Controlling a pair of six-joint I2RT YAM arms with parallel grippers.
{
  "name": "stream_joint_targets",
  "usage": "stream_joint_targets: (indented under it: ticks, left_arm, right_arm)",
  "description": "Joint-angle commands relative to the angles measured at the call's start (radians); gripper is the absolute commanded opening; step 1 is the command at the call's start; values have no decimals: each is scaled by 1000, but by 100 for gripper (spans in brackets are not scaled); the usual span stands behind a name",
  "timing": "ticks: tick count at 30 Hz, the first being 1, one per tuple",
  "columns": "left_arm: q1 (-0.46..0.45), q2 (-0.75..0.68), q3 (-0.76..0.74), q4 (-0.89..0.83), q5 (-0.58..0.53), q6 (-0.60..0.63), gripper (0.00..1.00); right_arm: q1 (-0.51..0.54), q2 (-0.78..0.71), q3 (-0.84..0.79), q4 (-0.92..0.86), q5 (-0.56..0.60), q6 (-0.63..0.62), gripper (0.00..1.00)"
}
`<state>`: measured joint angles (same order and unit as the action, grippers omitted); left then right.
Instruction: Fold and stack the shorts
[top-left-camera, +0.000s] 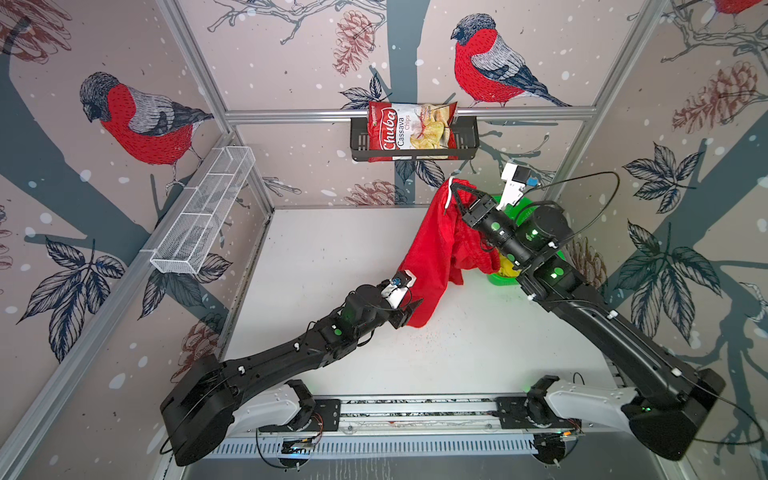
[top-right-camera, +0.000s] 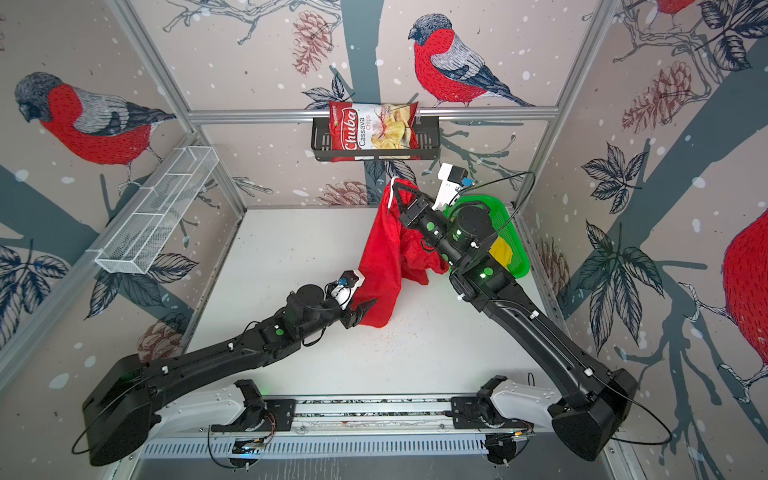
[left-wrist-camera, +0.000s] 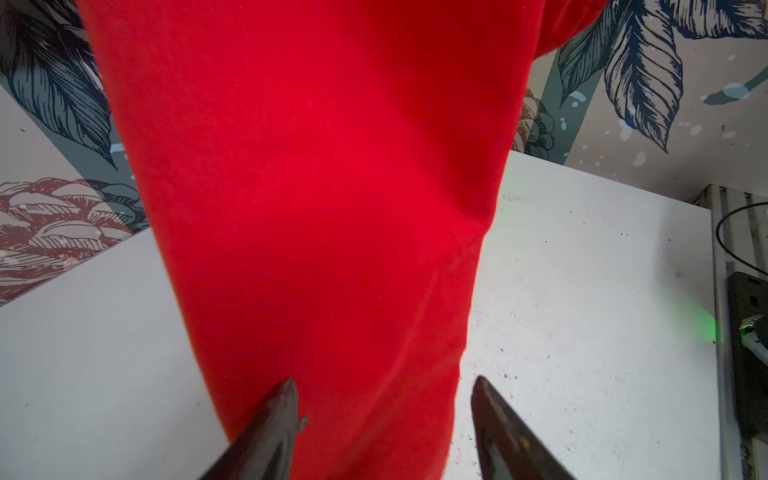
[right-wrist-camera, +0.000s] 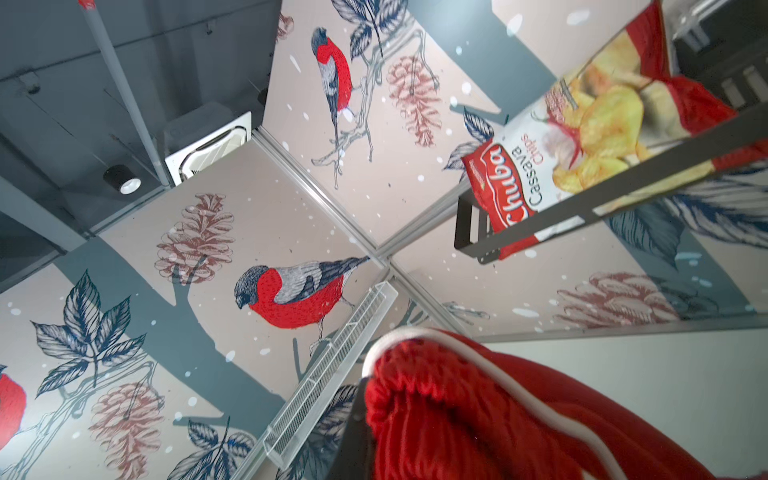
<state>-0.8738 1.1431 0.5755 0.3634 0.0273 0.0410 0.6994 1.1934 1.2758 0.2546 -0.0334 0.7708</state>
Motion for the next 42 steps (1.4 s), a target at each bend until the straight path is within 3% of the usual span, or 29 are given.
stream_joint_targets:
  ticks: [1, 10, 15, 22, 31, 38, 42]
  left_arm:
    - [-10, 7, -5, 62, 19, -9, 65]
    - [-62, 24, -33, 187, -81, -26, 66]
    - [-70, 36, -32, 288, -198, -62, 67]
    - [-72, 58, 3, 443, -304, -18, 70]
    - [-72, 173, 85, 533, -356, 23, 74]
    - [-73, 281, 141, 559, -434, 38, 76]
    - [-71, 339, 158, 548, -539, 21, 74]
  right_arm:
    - [40, 9, 42, 49, 163, -99, 1]
    - [186, 54, 124, 142, 473, -313, 0]
    - [226, 106, 163, 177, 555, -392, 0]
    - [268, 157, 204, 211, 606, -453, 1]
    - [308, 210, 253, 227, 641, -508, 0]
    - [331, 232, 283, 230, 645, -534, 0]
    - [339, 238, 297, 230, 647, -544, 0]
